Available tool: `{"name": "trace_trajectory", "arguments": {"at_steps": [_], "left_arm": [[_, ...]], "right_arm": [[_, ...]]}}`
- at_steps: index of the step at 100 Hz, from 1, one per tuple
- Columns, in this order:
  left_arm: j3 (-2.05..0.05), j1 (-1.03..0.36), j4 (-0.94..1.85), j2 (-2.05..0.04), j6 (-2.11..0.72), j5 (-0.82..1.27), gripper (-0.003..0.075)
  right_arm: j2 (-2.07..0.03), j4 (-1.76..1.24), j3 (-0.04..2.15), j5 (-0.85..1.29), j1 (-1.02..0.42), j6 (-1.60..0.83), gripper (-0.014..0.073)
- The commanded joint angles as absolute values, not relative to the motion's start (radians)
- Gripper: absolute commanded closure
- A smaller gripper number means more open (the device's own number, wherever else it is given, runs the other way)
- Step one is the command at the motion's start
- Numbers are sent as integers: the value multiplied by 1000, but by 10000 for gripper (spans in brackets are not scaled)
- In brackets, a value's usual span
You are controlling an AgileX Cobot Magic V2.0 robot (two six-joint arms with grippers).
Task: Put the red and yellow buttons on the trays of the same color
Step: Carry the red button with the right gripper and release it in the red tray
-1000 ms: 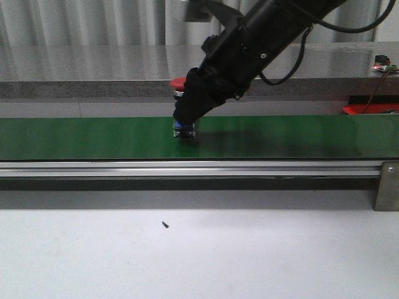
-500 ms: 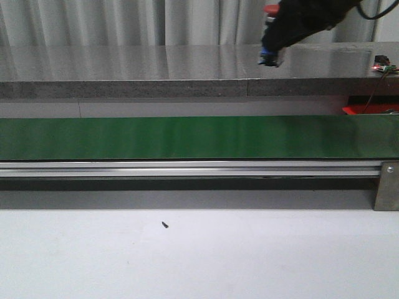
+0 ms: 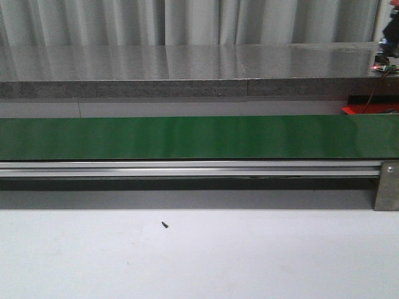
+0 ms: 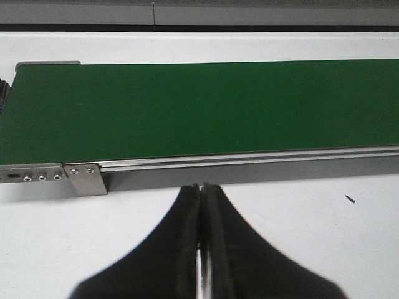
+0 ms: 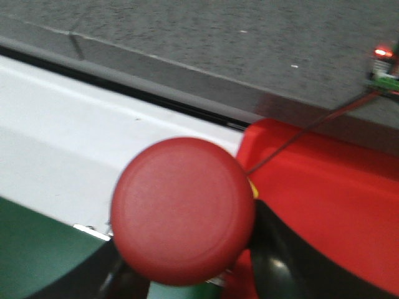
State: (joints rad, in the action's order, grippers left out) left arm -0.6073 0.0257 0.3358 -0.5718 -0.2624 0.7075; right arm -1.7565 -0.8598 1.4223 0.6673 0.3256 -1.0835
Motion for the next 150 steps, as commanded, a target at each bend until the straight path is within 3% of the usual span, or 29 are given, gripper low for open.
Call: {"name": "trace_trajectory", "arguments": {"at_steps": [1,35,150], "left_arm": [[-633,17,353,-574,-263,639,740],[-633,17,353,-574,-263,639,740],[-633,17,353,-574,-263,639,740]], "right_arm": [[-1708,-915,1449,615,382,-1059,506],[-1746,-917,1400,476,486,-1053,506],[-2010,-956,1376,378,490,-1053,506]]}}
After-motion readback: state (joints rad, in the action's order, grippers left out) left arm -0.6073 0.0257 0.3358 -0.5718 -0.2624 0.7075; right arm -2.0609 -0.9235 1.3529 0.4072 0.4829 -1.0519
